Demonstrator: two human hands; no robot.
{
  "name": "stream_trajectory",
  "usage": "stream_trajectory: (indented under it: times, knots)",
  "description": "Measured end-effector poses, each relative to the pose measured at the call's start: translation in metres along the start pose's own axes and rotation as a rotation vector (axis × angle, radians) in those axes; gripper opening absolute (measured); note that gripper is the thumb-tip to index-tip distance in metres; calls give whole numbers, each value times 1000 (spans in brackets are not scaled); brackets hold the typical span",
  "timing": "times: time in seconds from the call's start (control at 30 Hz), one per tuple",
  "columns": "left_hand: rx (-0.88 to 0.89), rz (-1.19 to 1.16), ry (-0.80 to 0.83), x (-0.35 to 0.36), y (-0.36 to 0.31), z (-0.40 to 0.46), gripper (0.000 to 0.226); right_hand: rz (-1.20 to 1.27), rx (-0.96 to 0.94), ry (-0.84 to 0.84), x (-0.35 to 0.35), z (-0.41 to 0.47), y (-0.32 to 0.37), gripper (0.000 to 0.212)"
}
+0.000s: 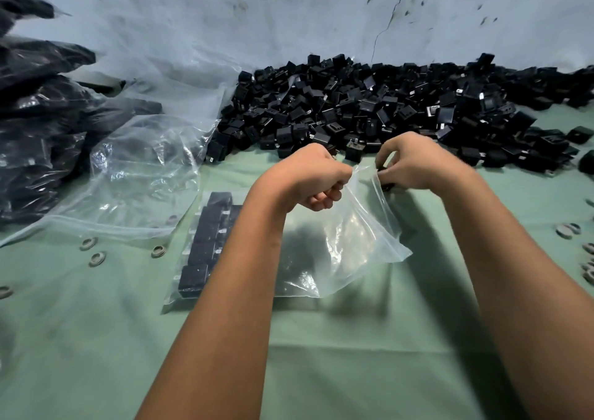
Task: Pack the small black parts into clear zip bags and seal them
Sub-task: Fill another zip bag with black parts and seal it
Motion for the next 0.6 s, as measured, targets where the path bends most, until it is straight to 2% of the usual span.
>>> stream_trajectory:
  times: [0.1, 0.27, 0.47, 0.6]
  knots:
    - [-10, -23, -15, -5, 2, -1, 26, 253, -51, 101, -17, -12, 21, 8]
    - [-16, -69, -61, -12, 4, -4, 23, 135, -177, 390, -16, -37, 52, 17]
    - [64, -52, -107, -22, -10, -11, 26, 384, -234, 806, 44, -64, 73, 23]
    - [144, -70, -128, -34, -24, -21, 26, 367, -351, 879, 69, -64, 84, 33]
Point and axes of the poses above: each hand's wrist, its own z-axis towards the middle knuckle, its own x-axis out of the palm, y = z × x, the point moved 8 cm from there along z, towards the middle knuckle, and after that the axes turned 4 degrees about z, right-handed, at the moved point
